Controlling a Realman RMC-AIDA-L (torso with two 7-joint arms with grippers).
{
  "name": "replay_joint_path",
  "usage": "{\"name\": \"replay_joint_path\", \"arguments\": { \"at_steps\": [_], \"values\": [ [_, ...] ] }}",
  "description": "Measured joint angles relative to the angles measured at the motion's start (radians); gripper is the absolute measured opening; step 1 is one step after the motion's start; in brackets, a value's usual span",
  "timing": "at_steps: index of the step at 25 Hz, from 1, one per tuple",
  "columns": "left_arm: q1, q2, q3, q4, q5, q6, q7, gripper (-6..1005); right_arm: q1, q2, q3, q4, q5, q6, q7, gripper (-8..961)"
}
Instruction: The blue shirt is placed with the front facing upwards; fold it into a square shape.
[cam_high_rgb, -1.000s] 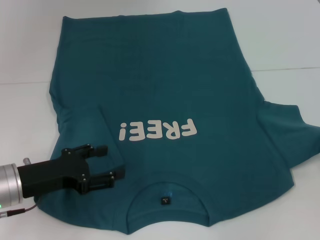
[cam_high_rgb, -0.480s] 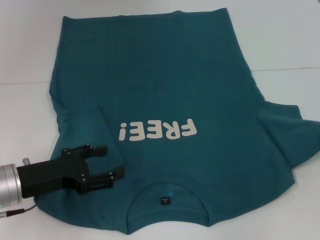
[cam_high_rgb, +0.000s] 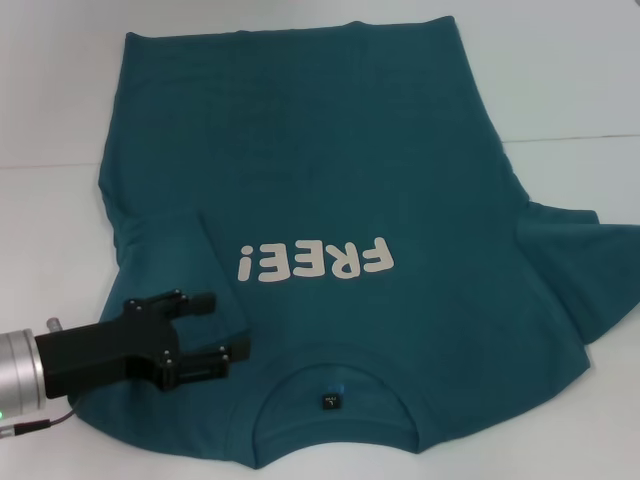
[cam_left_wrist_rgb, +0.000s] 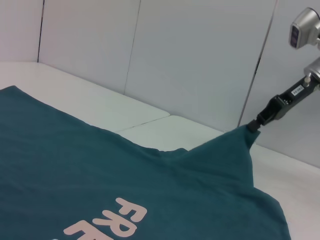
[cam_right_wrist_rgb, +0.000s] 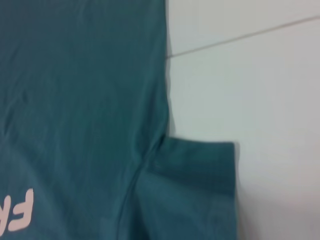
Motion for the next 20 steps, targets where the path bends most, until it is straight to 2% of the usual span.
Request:
{"name": "replay_joint_path", "arguments": {
  "at_steps": [14,20],
  "values": [
    [0.002,0.0,0.0,0.0,0.0,0.001,0.002,848,0.046,-0.001,-0.004,-0.07,-0.007,-0.019,0.008,94],
    [0.005,-0.002,0.0,-0.003,0.001,0.0,0.005,847,0.068,0.008,-0.017,-0.071,-0.025,-0.047,0.002,103]
  ]
}}
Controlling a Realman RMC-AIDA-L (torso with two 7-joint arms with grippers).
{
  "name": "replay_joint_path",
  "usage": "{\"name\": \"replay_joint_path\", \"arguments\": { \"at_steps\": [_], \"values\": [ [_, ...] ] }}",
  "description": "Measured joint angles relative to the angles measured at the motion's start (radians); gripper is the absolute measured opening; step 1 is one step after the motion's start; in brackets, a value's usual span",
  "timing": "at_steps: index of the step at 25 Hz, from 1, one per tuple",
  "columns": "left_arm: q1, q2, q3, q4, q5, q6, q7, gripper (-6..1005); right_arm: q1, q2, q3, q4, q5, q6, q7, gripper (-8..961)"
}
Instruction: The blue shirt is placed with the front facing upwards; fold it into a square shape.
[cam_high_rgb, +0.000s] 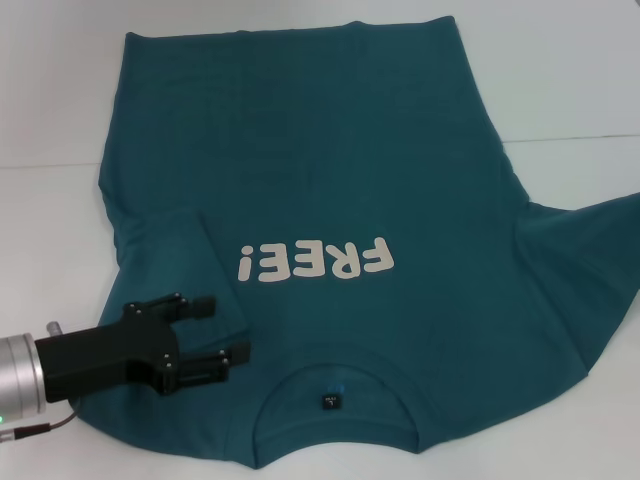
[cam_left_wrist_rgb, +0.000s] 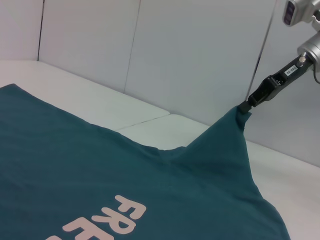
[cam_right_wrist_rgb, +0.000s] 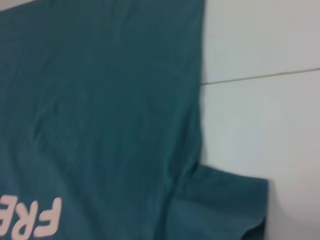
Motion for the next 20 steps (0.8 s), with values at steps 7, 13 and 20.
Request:
{"name": "replay_joint_path", "arguments": {
  "at_steps": [7,13,20],
  "values": [
    [0.0,0.0,0.0,0.001,0.0,-0.003,0.0,848,0.045,0.01,-0.068,-0.023,-0.009,-0.047,-0.002,114],
    [0.0,0.0,0.0,0.003,0.0,-0.005,-0.004,847,0.135,0.039,-0.092,-0.031,-0.133,-0.091,0.0,124],
    [0.0,0.001,0.0,0.002,0.0,-0.005,-0.005,848,0.231,0.077,-0.166,-0.031,-0.185,-0.123,0.01,135]
  ]
}}
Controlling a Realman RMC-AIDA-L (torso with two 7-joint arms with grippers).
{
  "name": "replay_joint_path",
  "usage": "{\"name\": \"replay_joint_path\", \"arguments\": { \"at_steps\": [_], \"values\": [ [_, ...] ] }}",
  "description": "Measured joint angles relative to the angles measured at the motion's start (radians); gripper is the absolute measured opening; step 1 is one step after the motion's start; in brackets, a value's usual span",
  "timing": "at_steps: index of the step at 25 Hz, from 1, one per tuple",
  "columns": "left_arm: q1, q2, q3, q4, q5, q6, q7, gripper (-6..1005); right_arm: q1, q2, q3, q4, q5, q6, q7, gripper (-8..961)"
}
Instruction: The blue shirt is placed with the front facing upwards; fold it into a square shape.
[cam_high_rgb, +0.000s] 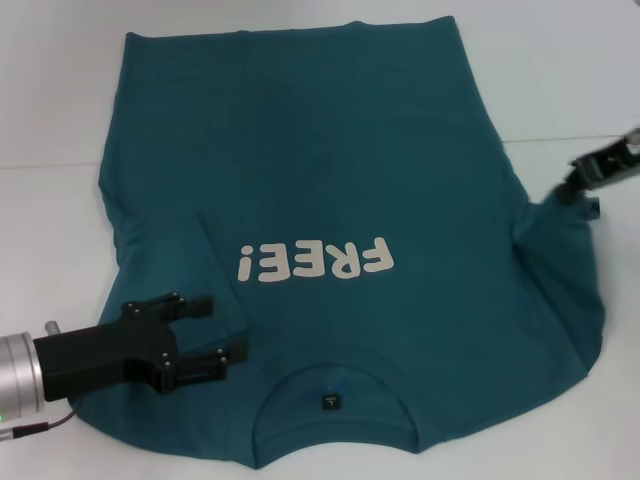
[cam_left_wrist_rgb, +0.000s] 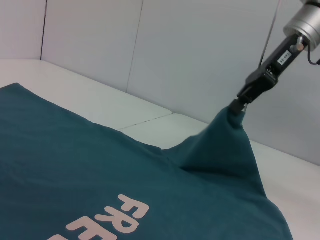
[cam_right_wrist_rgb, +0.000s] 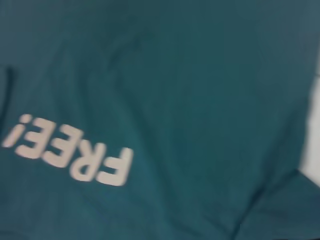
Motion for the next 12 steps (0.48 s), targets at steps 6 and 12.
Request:
{"name": "replay_joint_path", "arguments": {
  "at_steps": [6,12],
  "values": [
    [0.0,0.002,0.0,0.001,0.0,0.005,-0.001,847,0.053,0.03,-0.093,0.011,-0.01,-0.007,0.023,145],
    [0.0,0.002,0.0,0.0,0.0,0.001,-0.002,846,0.09,0.067,-0.172,0.07,-0.029,0.008,0.026,154]
  ]
}}
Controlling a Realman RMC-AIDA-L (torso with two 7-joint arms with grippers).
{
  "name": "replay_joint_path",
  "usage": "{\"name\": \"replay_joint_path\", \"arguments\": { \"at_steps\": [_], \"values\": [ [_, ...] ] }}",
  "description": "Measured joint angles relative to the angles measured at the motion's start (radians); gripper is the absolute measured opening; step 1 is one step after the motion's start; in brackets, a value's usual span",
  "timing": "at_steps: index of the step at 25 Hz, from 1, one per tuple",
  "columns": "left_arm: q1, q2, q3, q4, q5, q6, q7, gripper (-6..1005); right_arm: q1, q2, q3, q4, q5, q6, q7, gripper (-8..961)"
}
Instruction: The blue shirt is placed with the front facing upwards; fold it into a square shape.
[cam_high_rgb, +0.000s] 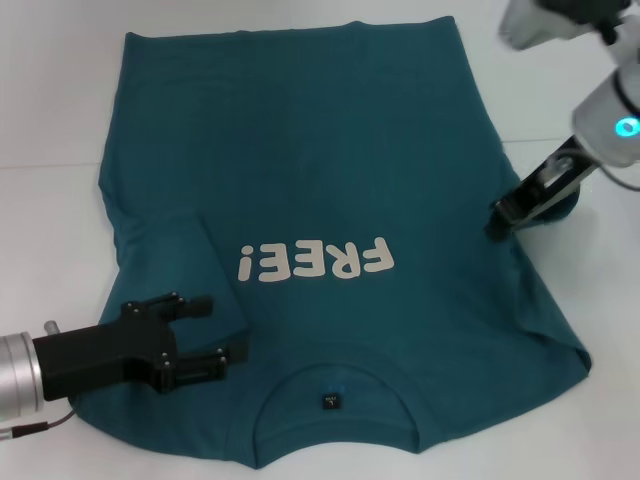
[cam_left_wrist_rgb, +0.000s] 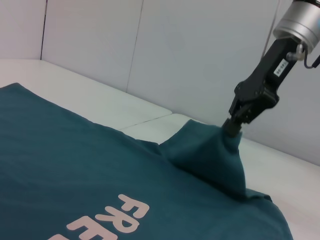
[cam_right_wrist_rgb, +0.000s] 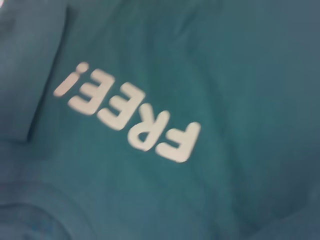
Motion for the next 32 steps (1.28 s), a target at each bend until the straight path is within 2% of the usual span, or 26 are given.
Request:
{"name": "replay_joint_path", "arguments": {
  "at_steps": [7,13,16,18,20,22,25,29,32],
  "values": [
    [0.0,0.0,0.0,-0.003,0.0,-0.003,0.003,847,0.04,0.033,-0.095,0.048,-0.004,0.048,0.042,165],
    [0.001,0.0,0.0,-0.004,0.0,-0.004,0.007,848,0.068,0.082,-0.154,0.081,-0.06,0.082,0.061,175],
    [0.001,0.0,0.0,-0.005,0.0,-0.004,0.007,848,0.073,0.096,-0.169,0.084,-0.092,0.09,0.074,247],
    [0.001,0.0,0.0,-0.005,0.0,-0.004,0.007,848,0.068,0.095,-0.157,0.079,-0.092,0.105,0.092,295],
    [0.001,-0.001,0.0,-0.005,0.0,-0.004,0.008,848,0.048,0.087,-0.107,0.065,-0.082,0.125,0.11,344],
    [0.002,-0.003,0.0,-0.005,0.0,-0.004,0.009,848,0.018,0.067,-0.021,0.056,-0.066,0.148,0.118,392],
    [0.002,-0.003,0.0,-0.005,0.0,-0.004,0.01,847,-0.037,0.025,0.079,0.058,-0.023,0.189,0.118,486],
    [0.002,-0.004,0.0,-0.005,0.0,-0.004,0.01,847,-0.118,-0.024,0.135,0.074,0.078,0.262,0.119,626],
    [0.002,-0.005,0.0,-0.005,0.0,-0.004,0.01,846,-0.148,-0.052,0.142,0.116,0.146,0.321,0.111,675]
  ]
}}
